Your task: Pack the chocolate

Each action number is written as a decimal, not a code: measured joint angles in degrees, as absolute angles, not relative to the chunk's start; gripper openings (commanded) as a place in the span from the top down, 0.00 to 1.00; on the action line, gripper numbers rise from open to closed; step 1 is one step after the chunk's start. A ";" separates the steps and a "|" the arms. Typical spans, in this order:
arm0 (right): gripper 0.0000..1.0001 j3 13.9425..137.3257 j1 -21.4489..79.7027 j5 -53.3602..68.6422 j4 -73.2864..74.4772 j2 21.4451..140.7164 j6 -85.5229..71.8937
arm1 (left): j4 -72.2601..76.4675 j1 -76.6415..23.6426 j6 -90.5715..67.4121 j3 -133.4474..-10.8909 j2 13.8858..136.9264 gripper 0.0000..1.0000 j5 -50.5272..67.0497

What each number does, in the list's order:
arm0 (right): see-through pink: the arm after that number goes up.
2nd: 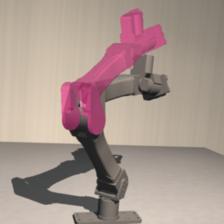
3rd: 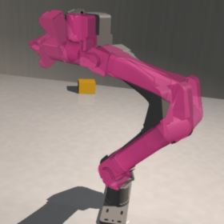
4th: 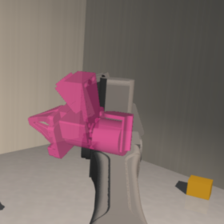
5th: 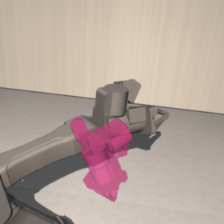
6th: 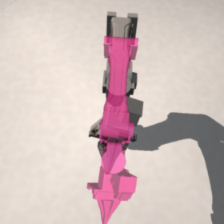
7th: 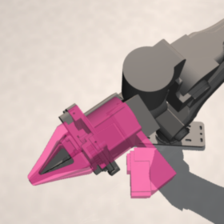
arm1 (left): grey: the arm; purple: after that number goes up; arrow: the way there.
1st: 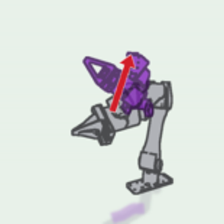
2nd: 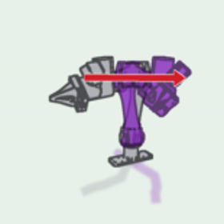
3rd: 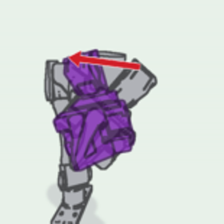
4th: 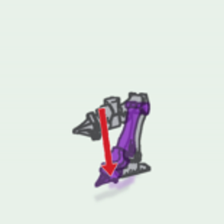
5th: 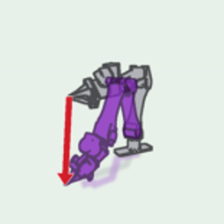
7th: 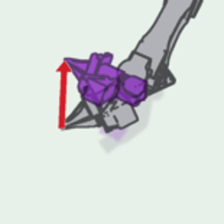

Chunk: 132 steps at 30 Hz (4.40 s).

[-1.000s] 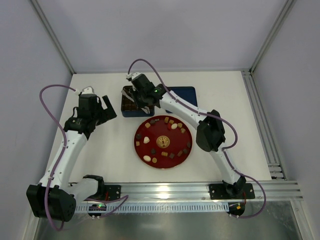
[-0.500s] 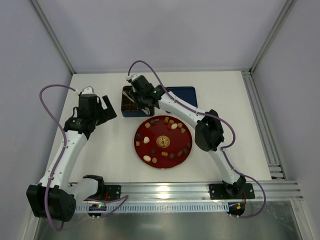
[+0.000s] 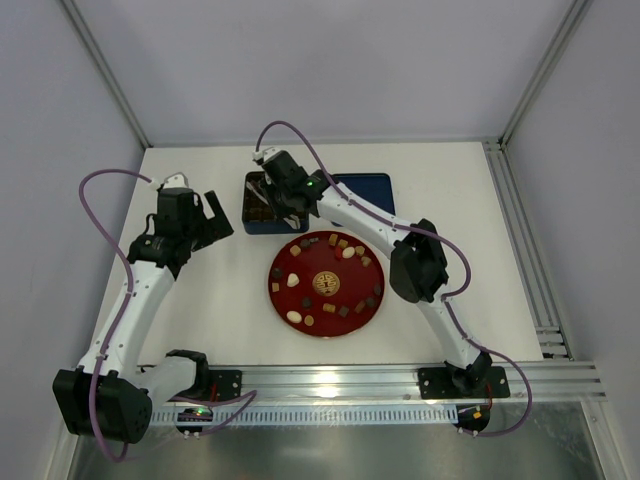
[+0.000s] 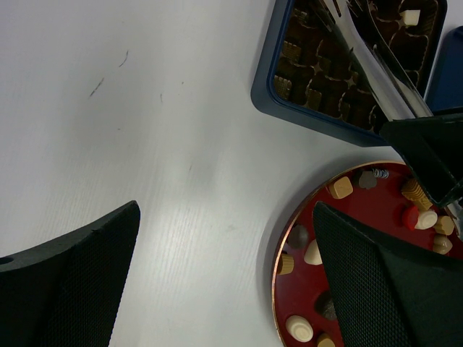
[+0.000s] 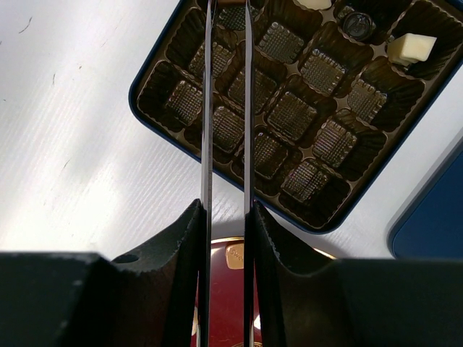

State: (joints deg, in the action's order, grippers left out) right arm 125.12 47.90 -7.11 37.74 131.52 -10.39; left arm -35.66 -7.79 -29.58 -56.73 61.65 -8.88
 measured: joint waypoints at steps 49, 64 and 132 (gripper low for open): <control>0.61 108.05 47.88 -11.38 45.08 102.80 -11.33 | -35.64 -7.73 -29.58 -56.73 61.67 0.00 -8.86; 0.61 82.35 49.74 -3.70 65.80 75.00 -15.81 | -35.59 -7.70 -29.58 -56.73 61.67 0.00 -8.82; 0.73 78.17 58.81 -5.32 70.96 81.78 -16.56 | -35.59 -7.68 -29.58 -56.73 61.78 0.00 -8.78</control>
